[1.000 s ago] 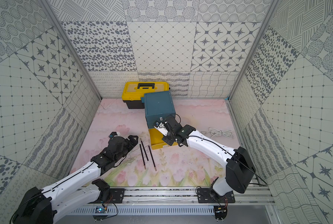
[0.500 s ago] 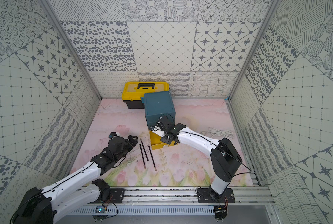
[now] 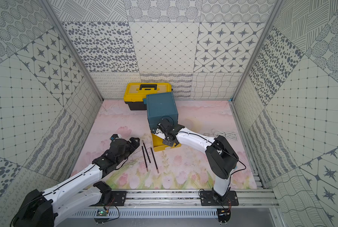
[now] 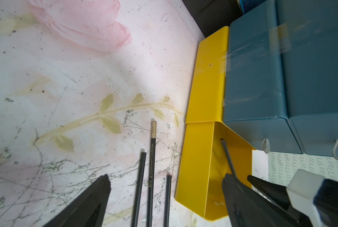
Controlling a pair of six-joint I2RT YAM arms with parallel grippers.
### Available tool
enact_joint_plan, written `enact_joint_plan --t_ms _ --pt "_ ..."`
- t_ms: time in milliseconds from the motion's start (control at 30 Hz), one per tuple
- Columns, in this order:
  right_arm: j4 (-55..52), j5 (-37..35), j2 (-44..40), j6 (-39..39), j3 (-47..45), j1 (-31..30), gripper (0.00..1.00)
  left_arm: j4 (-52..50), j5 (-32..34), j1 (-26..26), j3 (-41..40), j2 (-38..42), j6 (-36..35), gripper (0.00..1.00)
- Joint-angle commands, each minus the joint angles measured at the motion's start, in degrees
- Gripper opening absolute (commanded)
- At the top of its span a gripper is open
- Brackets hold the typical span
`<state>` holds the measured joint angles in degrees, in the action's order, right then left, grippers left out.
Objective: Please place the pencils in the drawer according to their color
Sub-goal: Place the pencil in the drawer.
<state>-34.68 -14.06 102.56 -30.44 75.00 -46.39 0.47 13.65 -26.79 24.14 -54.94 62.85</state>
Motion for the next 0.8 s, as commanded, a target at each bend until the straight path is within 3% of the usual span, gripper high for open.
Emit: enact_joint_plan --t_ms 0,267,500,667,767 --pt "-0.18 -0.31 0.57 2.21 2.15 0.19 0.29 -1.43 0.83 0.24 -0.1 -0.19 -0.67 0.96" --pt "-7.48 -0.37 -0.24 14.49 7.59 0.08 0.32 -2.88 0.5 0.19 0.02 -0.19 -0.02 0.99" --pt "-17.9 -4.04 1.27 28.5 12.01 -4.76 0.34 -4.38 1.29 0.22 -0.01 -0.07 0.01 0.99" --pt "-19.69 6.52 0.28 39.07 10.97 -5.77 0.33 -5.42 1.77 0.2 -0.37 0.66 0.25 0.99" --pt "-19.42 8.74 -0.99 43.24 9.53 -7.3 0.33 -6.1 2.44 0.24 -0.74 1.17 1.1 0.99"
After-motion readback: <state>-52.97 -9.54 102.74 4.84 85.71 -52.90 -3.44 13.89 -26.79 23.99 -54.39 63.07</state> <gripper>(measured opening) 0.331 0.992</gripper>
